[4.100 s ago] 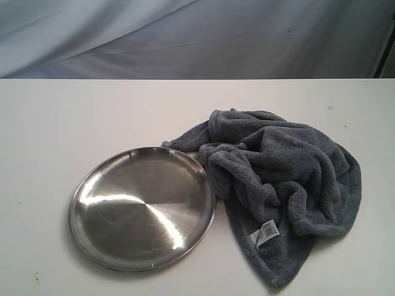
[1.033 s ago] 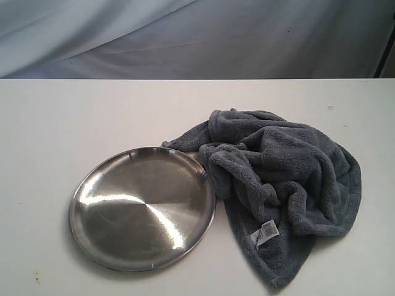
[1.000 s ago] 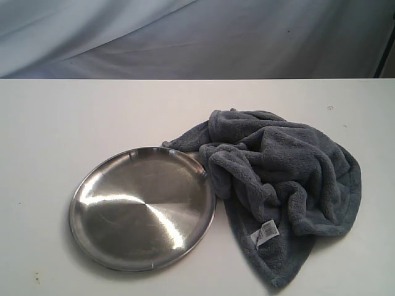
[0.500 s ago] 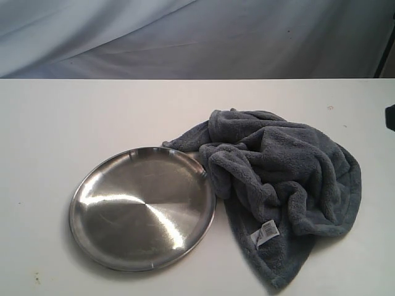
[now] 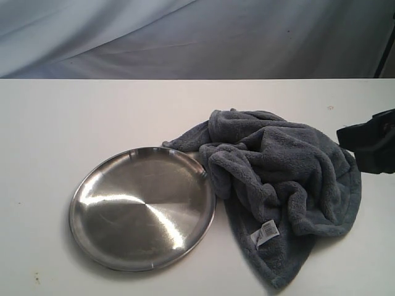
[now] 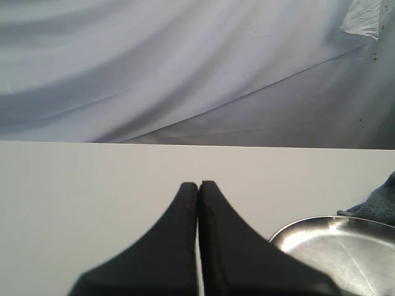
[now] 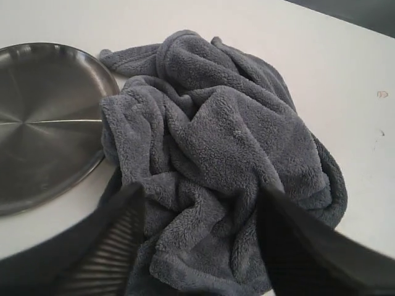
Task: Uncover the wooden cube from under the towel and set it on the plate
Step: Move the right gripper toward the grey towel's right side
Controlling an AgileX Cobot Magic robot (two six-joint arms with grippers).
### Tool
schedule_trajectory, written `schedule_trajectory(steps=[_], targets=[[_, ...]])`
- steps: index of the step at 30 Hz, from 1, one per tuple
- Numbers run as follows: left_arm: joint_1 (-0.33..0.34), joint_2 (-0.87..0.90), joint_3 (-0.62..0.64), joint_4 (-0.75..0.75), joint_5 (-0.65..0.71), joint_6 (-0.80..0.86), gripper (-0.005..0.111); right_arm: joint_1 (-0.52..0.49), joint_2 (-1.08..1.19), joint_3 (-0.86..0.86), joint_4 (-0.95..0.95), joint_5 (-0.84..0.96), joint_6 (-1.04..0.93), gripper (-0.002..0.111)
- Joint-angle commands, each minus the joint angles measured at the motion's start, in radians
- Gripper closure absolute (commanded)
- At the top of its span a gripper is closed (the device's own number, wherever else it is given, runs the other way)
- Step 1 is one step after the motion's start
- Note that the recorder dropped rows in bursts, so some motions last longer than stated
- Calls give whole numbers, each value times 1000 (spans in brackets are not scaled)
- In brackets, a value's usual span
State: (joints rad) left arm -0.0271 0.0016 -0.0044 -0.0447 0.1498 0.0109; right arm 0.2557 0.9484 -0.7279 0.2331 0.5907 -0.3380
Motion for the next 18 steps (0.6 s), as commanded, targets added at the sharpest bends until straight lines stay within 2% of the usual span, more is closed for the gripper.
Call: schedule_trajectory(steps=[1, 11, 18], targets=[[-1, -2, 4, 1, -2, -3, 105, 4, 1, -7, -10, -26, -7, 41], [-1, -2, 4, 1, -2, -1, 105, 4, 1, -7, -18, -18, 9, 41], [-1, -2, 4, 1, -2, -3, 105, 4, 1, -7, 46, 0, 10, 42]])
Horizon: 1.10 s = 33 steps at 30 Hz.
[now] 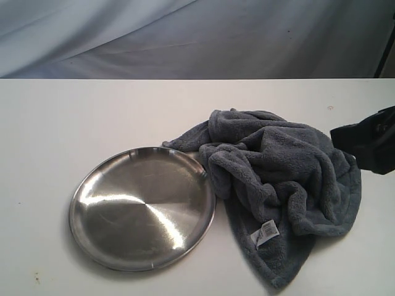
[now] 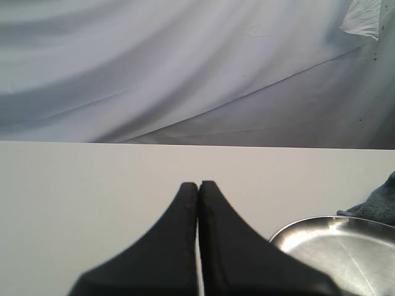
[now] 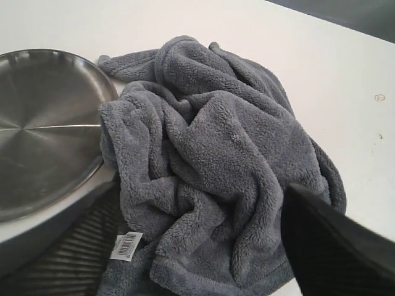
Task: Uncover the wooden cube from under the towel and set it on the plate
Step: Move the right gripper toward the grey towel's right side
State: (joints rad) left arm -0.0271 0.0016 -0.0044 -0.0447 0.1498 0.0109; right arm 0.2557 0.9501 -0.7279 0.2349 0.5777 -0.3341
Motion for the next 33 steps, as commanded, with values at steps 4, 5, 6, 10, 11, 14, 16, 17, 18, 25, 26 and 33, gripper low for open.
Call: schedule_trajectory(steps=[4, 5, 6, 10, 11, 14, 16, 17, 18, 25, 26, 33], targets=[[-1, -2, 4, 1, -2, -3, 105, 4, -1, -7, 105, 35, 6, 46], [-1, -2, 4, 1, -2, -3, 105, 4, -1, -7, 107, 35, 6, 47], [-1, -2, 4, 1, -2, -3, 105, 4, -1, -7, 107, 35, 6, 48], [-1, -2, 4, 1, -2, -3, 105, 4, -1, -7, 131, 29, 6, 49], [-1, -2, 4, 1, -2, -1, 105, 4, -1, -7, 151, 23, 6, 49], [-1, -2, 4, 1, -2, -1, 105, 4, -1, -7, 191, -15, 1, 49], [-1, -2, 4, 1, -2, -1, 105, 4, -1, -7, 192, -56, -3, 49], [-1, -2, 4, 1, -2, -1, 105, 4, -1, -7, 186, -82, -3, 49], [-1, -2, 4, 1, -2, -1, 105, 4, -1, -7, 168, -109, -3, 49], [-1, -2, 4, 1, -2, -3, 105, 2, -1, -7, -109, -131, 39, 54], [-1, -2, 4, 1, -2, -3, 105, 2, -1, -7, -156, -112, 68, 56], [-1, -2, 4, 1, -2, -3, 105, 2, -1, -7, -333, 220, 225, 58]])
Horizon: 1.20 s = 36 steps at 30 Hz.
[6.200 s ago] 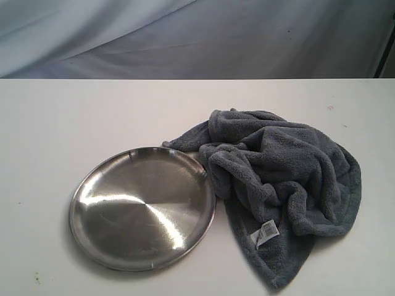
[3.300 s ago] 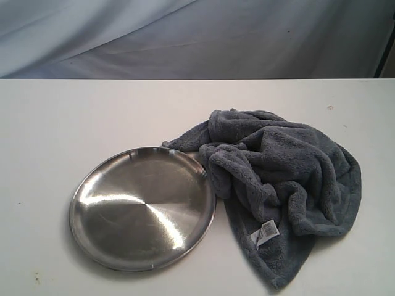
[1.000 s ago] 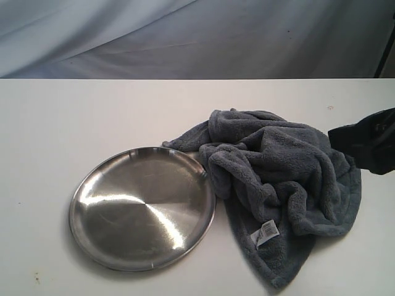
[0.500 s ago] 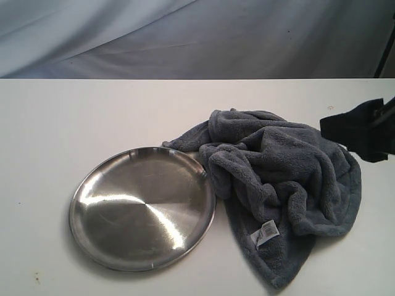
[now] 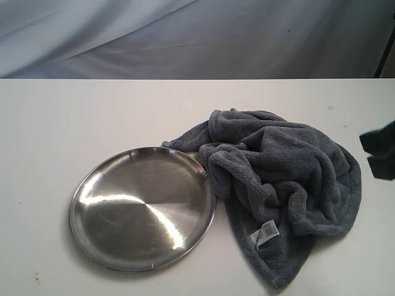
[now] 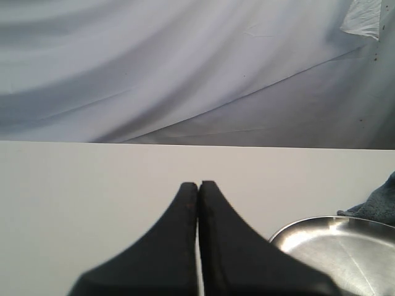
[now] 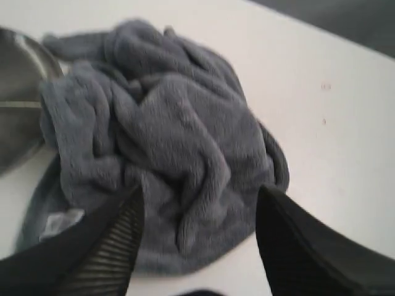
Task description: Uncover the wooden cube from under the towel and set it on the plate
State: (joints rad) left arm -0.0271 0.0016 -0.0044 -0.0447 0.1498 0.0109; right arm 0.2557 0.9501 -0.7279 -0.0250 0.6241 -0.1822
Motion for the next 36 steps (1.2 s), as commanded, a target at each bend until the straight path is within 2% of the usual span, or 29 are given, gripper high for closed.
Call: schedule_trajectory(steps=[1, 6, 8, 12, 13, 16, 18, 24, 28, 34, 36], targets=[[-1, -2, 4, 1, -2, -3, 105, 2, -1, -7, -55, 213, 78, 58], [-1, -2, 4, 1, -2, -1, 105, 2, -1, -7, 196, 269, 65, 58], [-1, -2, 4, 1, -2, -1, 105, 4, -1, 2, 368, 256, -15, 58], [-1, -2, 4, 1, -2, -1, 105, 4, 37, 50, 790, 137, -313, 58], [-1, -2, 4, 1, -2, -3, 105, 4, 59, 50, 803, 124, -329, 58], [-1, -2, 4, 1, -2, -3, 105, 4, 249, 50, 802, -57, -429, 58], [-1, -2, 4, 1, -2, -3, 105, 4, 355, 4, 790, -113, -499, 58], [-1, -2, 4, 1, -2, 0, 105, 4, 476, -289, 752, -130, -518, 59], [-1, -2, 4, 1, -2, 0, 105, 4, 476, -413, 484, -127, -428, 63], [-1, -2, 4, 1, -2, -3, 105, -3, 498, -421, 38, -121, -112, 64], [-1, -2, 4, 1, -2, -3, 105, -16, 520, -421, -48, -93, -39, 64]])
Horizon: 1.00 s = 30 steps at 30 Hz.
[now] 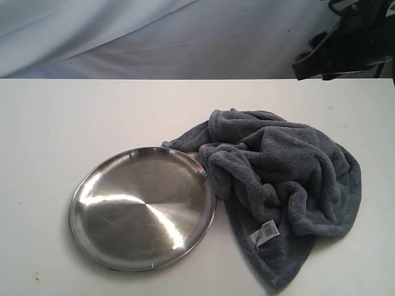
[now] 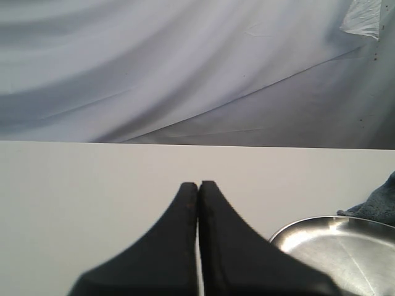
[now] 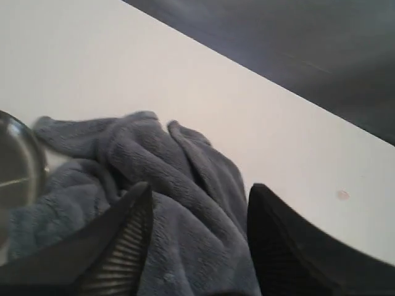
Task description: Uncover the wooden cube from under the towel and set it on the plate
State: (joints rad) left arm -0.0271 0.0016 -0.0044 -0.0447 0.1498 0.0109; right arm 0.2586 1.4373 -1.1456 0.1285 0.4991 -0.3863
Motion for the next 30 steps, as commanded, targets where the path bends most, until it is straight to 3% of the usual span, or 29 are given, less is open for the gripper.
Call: schedule_trajectory(steps=[1, 4, 8, 13, 16, 30], targets=[[-1, -2, 4, 1, -2, -3, 105, -29, 48, -3, -230, 54, 188, 64], [-1, -2, 4, 1, -2, -3, 105, -68, 127, -3, -253, 172, 234, 64], [-1, -2, 4, 1, -2, -1, 105, -71, 225, -3, -147, 325, 231, 64], [-1, -2, 4, 1, -2, -3, 105, -69, 232, -3, 216, 432, 23, 64], [-1, -2, 4, 1, -2, -3, 105, -69, 232, -3, 393, 401, -126, 64], [-1, -2, 4, 1, -2, -1, 105, -69, 232, -3, 344, 100, -159, 64]])
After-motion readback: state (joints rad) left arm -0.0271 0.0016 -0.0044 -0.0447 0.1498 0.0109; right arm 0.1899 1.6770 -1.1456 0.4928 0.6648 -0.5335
